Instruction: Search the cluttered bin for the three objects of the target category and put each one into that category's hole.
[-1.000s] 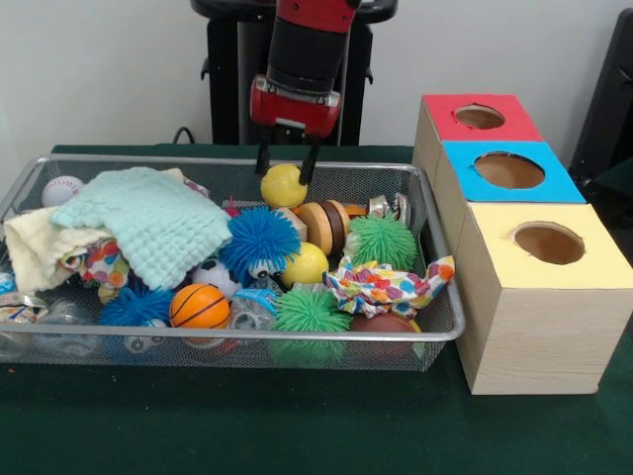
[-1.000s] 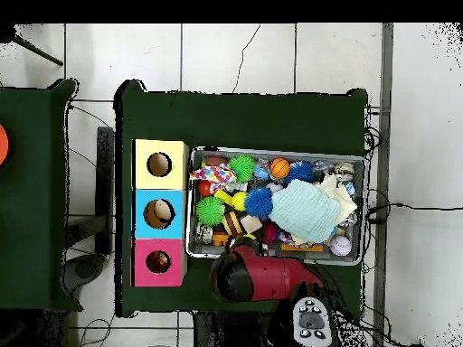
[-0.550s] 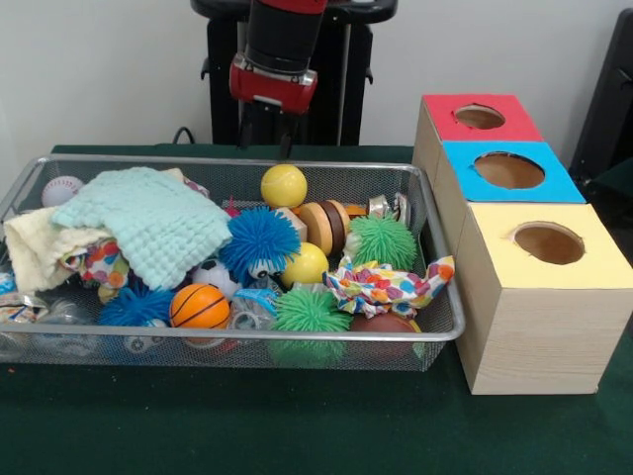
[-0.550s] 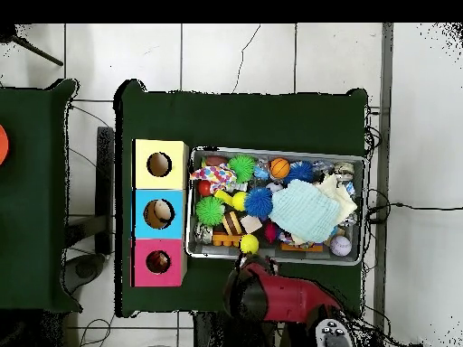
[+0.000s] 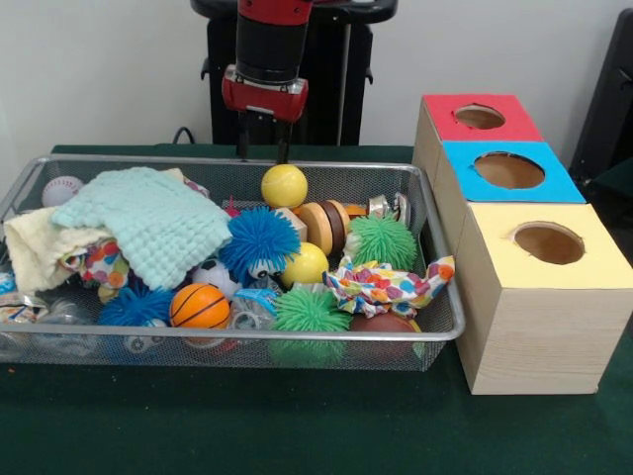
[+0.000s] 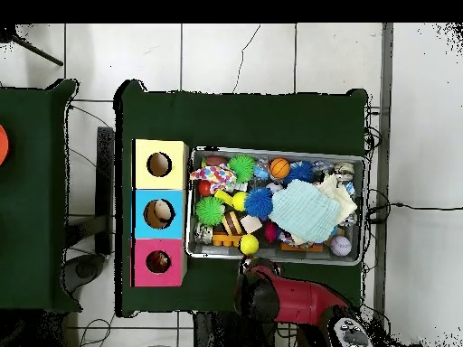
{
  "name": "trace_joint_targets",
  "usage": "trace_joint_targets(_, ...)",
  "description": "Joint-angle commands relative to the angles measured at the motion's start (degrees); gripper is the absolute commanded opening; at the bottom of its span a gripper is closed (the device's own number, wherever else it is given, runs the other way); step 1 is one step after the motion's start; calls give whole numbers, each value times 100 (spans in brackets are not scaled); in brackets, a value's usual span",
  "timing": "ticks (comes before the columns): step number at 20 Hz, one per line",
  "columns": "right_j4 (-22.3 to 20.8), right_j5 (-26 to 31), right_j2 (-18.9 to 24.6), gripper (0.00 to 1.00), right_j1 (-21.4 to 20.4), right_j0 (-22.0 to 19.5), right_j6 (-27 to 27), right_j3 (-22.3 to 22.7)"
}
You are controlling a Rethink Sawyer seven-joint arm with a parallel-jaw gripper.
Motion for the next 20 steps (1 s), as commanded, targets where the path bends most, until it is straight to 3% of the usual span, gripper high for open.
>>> trace_joint_targets(1, -134, -258, 856, 100, 812, 202, 574, -36)
trace_joint_targets(6, 55, -145, 751, 100, 697, 455, 727, 12)
trace_joint_targets(16, 204, 111, 842, 100, 487, 420, 736, -4)
trace_joint_targets(20, 200, 176, 288, 100, 246, 899, 704, -373)
